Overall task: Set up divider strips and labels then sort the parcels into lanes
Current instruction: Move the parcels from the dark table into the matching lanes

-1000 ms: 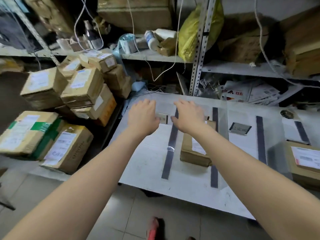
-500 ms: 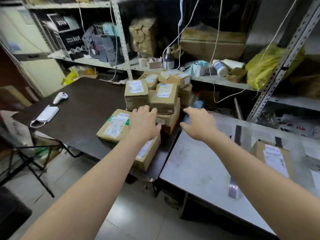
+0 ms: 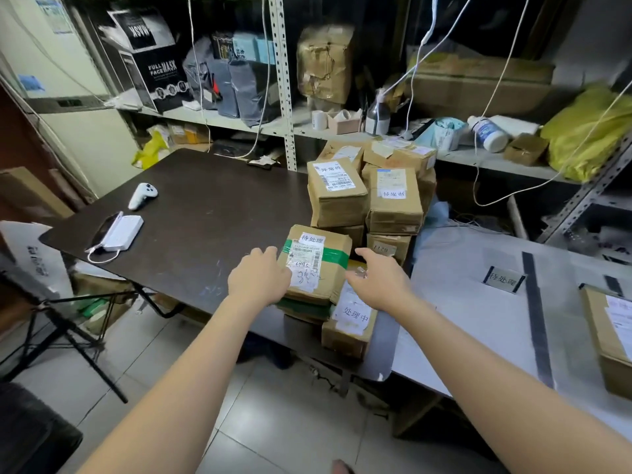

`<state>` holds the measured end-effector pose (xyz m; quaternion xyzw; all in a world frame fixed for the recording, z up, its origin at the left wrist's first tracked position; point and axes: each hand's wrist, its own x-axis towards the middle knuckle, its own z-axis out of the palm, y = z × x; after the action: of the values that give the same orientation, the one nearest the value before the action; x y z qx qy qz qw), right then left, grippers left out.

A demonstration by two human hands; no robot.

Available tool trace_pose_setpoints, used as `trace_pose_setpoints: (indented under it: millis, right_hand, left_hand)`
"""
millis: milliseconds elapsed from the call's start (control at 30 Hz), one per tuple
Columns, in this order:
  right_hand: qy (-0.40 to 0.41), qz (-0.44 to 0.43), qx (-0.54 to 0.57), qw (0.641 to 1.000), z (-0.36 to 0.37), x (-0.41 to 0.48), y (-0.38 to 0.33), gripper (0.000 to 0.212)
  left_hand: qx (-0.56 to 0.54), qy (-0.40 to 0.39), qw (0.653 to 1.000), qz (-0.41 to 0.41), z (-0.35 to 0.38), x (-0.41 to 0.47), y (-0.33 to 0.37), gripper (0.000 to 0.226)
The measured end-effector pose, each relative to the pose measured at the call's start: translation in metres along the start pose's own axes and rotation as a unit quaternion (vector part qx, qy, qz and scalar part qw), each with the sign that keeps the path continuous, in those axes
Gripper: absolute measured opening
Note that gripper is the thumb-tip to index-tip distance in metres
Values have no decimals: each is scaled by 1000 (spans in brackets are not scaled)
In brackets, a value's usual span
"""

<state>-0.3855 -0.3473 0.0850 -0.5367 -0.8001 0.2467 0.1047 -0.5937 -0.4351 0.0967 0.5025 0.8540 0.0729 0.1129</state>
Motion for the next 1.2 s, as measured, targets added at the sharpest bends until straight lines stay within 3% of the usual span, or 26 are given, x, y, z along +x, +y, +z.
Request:
trace_pose_setpoints:
  millis: [200, 300, 400, 667, 867, 1000, 1200]
  right_hand:
    - [-23, 51, 103, 993, 46, 35, -10, 50]
    - [-17, 77, 167, 983, 66, 42, -11, 51]
    - [11, 85, 204, 975, 73, 40, -15, 51]
    - [50, 147, 233, 960, 64, 0, -24, 52]
    - [115, 197, 254, 940, 32, -46, -5, 76]
    - [161, 234, 244, 927, -9, -71, 39, 81]
    - [177, 284, 247, 909, -59, -72, 126, 71]
  left_hand:
    - [-141, -99, 984, -55, 16, 28, -14, 71]
    - [-236, -135, 961, -39, 25, 34, -11, 57]
    - [-291, -117, 949, -34, 37, 38, -14, 51]
    - [-238, -91, 967, 9, 41, 23, -15, 54]
    - [-191, -44, 975, 107, 26, -8, 26, 56]
    - [-248, -92, 954, 139, 31, -23, 84, 56]
    - [-302, -151, 927, 166, 72, -28, 185, 55]
